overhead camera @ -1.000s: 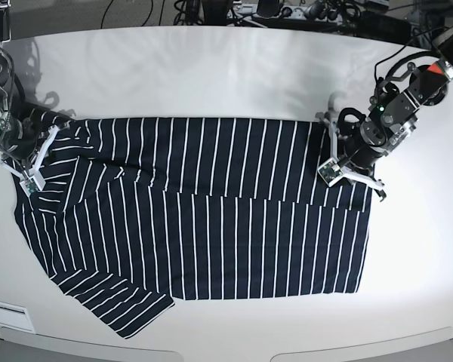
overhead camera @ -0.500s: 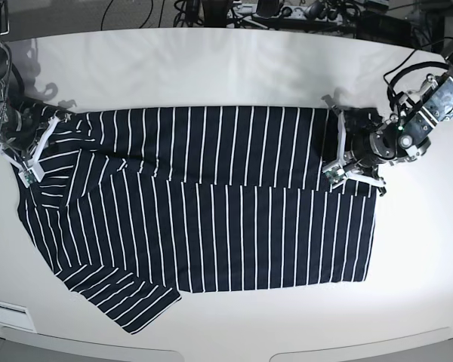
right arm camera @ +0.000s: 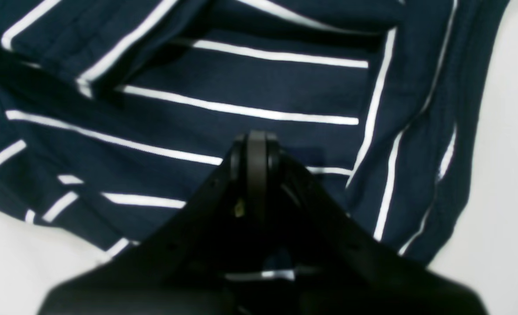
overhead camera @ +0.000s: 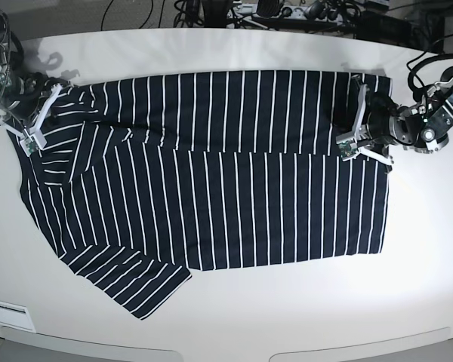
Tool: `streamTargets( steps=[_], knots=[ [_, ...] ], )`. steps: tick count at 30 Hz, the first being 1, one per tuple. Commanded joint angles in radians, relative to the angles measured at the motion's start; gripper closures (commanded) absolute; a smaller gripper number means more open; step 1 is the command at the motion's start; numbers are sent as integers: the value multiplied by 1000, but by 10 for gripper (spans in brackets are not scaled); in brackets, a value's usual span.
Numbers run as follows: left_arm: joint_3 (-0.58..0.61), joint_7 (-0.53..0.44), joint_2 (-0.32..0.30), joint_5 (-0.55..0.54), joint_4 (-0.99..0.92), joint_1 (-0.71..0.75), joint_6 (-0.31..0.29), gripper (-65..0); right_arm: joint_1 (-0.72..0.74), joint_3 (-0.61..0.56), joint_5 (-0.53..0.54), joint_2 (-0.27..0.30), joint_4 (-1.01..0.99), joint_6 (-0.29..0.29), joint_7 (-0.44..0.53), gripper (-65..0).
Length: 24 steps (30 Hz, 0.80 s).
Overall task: Fold the T-shirt properly
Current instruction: 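Pull the grasped shirt edge further toward the robot base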
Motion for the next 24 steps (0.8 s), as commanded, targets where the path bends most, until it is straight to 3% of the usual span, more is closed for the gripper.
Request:
streamTargets(
  steps=[1, 6, 14, 20, 24],
  knots=[
    [5, 36, -16, -5, 5, 2, -20, 0, -41, -12, -4, 6, 11, 16, -104, 0],
    [5, 36, -16, -5, 7, 2, -19, 0, -139, -12, -90, 6, 87, -51, -105, 0],
    [5, 76, -17, -41, 7, 2, -19, 0, -280, 3, -155, 6, 145, -96, -107, 0],
    [5, 107, -39, -117, 12, 3, -21, 0, -375, 112, -151, 5, 190, -96, -101, 0],
    [5, 109, -62, -117, 17, 3, -19, 0, -389, 193, -83, -1, 211, -50, -98, 0]
  ],
)
